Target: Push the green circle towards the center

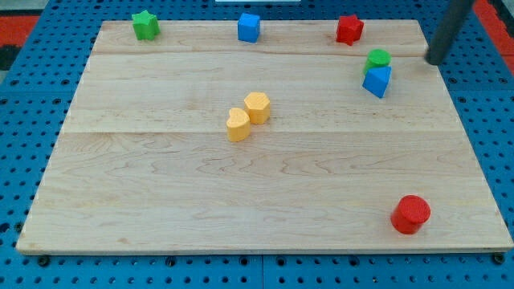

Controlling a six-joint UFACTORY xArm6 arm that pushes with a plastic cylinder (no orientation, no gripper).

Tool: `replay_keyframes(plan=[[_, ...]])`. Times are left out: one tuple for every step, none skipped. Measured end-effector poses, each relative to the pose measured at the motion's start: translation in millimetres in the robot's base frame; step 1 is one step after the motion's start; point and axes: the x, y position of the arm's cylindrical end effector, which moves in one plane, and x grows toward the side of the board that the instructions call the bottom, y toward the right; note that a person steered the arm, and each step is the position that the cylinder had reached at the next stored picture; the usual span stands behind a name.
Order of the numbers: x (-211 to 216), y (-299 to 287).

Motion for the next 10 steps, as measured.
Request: replay_keyframes(plan=[[7.8, -98.9], [26.8, -196.3], [28.3, -257.0], [28.3, -295.3], [28.6, -323.3], [36.1, -331.2], [42.7, -332.4], [49.7, -333.9], [53.9, -335.0], [54.6, -337.5]])
